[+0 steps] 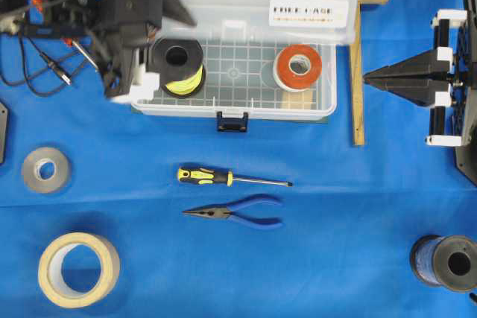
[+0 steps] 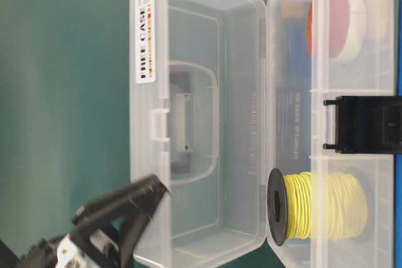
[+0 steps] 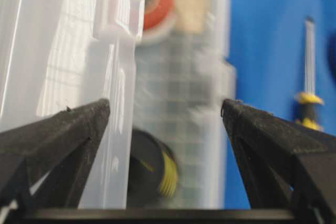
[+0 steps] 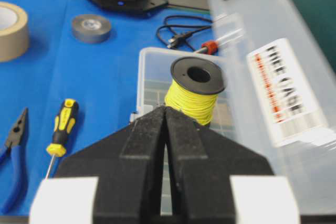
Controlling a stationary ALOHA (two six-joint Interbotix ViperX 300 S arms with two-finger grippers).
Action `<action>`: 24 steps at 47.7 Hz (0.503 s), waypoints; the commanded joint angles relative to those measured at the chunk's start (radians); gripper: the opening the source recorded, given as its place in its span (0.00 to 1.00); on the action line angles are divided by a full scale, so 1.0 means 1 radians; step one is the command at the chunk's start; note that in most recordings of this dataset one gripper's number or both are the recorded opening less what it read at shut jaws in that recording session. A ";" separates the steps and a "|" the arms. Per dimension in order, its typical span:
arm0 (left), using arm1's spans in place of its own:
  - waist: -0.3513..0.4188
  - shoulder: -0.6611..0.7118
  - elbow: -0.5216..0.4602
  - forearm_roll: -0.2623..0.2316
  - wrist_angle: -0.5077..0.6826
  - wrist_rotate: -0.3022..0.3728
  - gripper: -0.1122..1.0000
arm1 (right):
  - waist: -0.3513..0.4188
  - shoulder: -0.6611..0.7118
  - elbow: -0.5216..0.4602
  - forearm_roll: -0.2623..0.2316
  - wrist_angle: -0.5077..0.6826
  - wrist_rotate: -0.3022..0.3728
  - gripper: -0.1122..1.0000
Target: Close the tool box with the left arm.
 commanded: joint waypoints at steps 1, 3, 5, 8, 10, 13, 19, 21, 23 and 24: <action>-0.051 -0.040 0.018 0.002 0.000 -0.048 0.92 | -0.003 0.006 -0.011 0.003 -0.005 0.000 0.10; -0.074 -0.052 0.032 0.002 0.000 -0.077 0.92 | -0.003 0.006 -0.011 0.003 -0.005 0.000 0.10; -0.094 -0.064 0.044 0.003 0.000 -0.103 0.92 | -0.003 0.006 -0.011 0.003 -0.005 0.000 0.10; -0.123 -0.086 0.064 0.003 0.000 -0.146 0.92 | -0.003 0.005 -0.009 0.003 -0.005 0.000 0.10; -0.135 -0.100 0.075 0.003 0.000 -0.167 0.92 | -0.003 0.005 -0.009 0.003 -0.005 0.000 0.10; -0.146 -0.121 0.089 0.002 -0.005 -0.193 0.92 | -0.003 0.005 -0.009 0.003 -0.003 0.000 0.10; -0.160 -0.176 0.123 0.002 -0.009 -0.238 0.92 | -0.003 0.006 -0.011 0.003 -0.005 0.000 0.10; -0.166 -0.201 0.143 0.002 -0.018 -0.245 0.92 | -0.003 0.006 -0.009 0.003 -0.003 0.000 0.10; -0.170 -0.224 0.160 0.002 -0.034 -0.249 0.92 | -0.005 0.006 -0.009 0.003 -0.003 0.000 0.10; -0.173 -0.239 0.169 0.002 -0.043 -0.249 0.92 | -0.003 0.006 -0.009 0.003 -0.003 0.000 0.10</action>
